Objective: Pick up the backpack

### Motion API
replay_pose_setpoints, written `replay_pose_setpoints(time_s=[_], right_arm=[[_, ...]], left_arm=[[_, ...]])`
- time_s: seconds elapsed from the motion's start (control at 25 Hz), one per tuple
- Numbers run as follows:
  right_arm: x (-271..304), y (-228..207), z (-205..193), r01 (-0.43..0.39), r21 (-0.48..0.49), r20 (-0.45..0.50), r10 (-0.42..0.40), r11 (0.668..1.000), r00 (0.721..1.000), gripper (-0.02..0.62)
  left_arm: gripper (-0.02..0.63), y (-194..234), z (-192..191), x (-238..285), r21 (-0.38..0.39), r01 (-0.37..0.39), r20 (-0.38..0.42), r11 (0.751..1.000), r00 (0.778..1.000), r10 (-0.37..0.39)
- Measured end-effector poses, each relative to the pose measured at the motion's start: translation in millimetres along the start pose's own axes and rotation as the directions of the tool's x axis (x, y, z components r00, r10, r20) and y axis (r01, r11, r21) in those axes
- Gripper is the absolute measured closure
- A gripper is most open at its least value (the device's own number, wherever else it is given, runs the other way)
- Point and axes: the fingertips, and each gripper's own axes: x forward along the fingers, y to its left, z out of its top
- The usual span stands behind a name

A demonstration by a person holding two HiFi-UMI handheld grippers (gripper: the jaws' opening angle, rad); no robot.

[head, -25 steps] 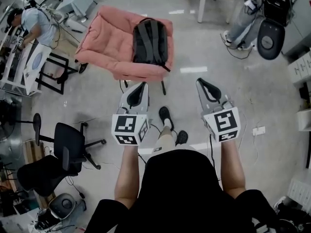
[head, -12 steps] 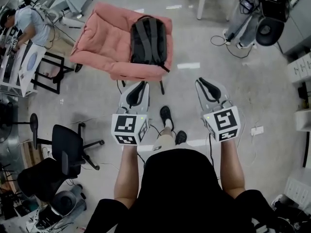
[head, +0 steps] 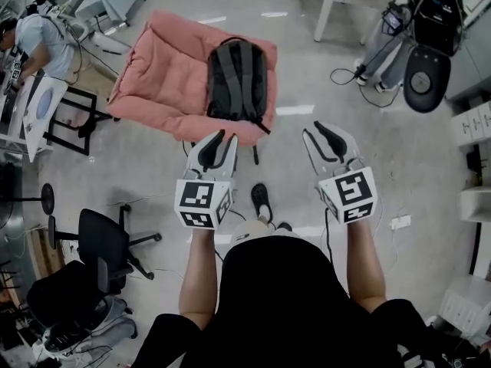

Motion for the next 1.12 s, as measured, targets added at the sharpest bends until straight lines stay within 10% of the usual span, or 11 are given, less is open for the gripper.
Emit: replay_pose_setpoints(time_s=[1.12], right_arm=[[116,-20,24,-0.093,-0.019,-0.042,0.092,0.995,0.995,0.373]], left_arm=[[0.385,72,0,84,-0.015,0.052,-0.054,0.999,0.997,-0.053]])
